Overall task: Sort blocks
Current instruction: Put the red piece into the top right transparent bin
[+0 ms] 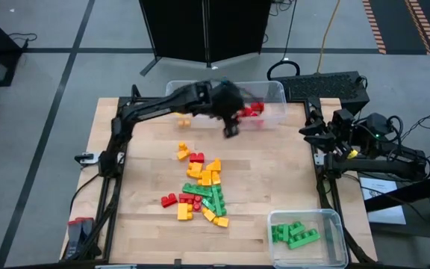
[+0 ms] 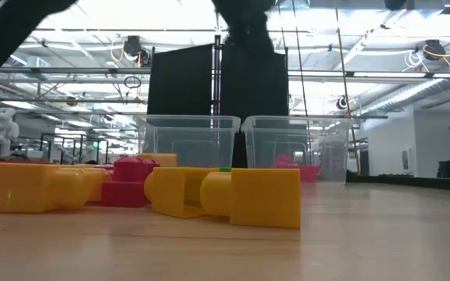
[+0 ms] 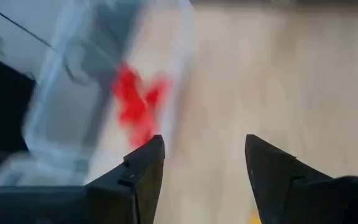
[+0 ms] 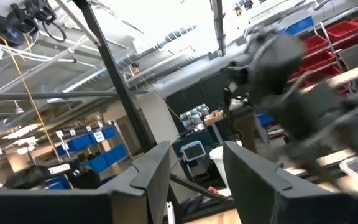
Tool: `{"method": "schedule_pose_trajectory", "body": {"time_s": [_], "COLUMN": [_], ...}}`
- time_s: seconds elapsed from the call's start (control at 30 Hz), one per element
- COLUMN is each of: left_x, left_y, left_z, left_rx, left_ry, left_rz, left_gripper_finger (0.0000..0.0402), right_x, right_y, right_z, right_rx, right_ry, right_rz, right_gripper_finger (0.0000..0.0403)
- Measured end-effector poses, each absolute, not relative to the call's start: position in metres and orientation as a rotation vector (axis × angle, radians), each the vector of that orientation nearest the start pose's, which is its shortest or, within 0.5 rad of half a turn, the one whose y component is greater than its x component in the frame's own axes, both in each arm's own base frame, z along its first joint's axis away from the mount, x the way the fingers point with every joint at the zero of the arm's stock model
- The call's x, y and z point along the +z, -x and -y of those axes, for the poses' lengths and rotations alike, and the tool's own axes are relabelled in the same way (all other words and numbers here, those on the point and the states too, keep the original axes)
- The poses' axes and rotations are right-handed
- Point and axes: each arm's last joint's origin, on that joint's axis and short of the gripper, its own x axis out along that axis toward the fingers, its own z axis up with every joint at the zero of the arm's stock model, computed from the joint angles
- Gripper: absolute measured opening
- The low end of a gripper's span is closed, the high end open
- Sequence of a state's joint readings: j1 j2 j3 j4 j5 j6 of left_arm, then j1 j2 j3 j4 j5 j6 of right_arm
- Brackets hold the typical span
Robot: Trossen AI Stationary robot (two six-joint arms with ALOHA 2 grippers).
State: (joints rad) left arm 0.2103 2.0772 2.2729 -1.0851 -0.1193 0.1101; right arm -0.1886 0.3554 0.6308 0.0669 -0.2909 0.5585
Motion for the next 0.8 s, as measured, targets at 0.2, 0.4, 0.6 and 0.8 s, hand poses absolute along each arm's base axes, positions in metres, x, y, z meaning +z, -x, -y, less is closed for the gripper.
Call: {"method": "schedule_pose_trajectory", "body": {"time_s": [0.2, 0.4, 0.6, 0.8], "left_x": [0.349, 0.307, 0.271, 0.243], "left_y": [-0.411, -0.395, -0.36, -0.327], "left_z": [-0.059, -0.054, -0.047, -0.045], "left_rx": [0.146, 0.086, 0.097, 0.117], "left_ry": [-0.118, -0.08, -0.039, -0.049], "left_rz": [-1.166, -1.304, -1.307, -1.208], "left_gripper_finger": [0.0185, 0.0184, 0.0184, 0.0184], "right_x": [0.351, 0.35, 0.349, 0.349], "right_y": [-0.082, -0.082, -0.082, -0.082], "right_z": [0.007, 0.007, 0.007, 0.008], "right_rx": [0.192, 0.191, 0.187, 0.151], "right_ry": [-0.47, -0.477, -0.483, -0.488], "right_rz": [0.288, 0.279, 0.268, 0.274], "right_gripper_finger": [0.0144, 0.0144, 0.0144, 0.0144]}}
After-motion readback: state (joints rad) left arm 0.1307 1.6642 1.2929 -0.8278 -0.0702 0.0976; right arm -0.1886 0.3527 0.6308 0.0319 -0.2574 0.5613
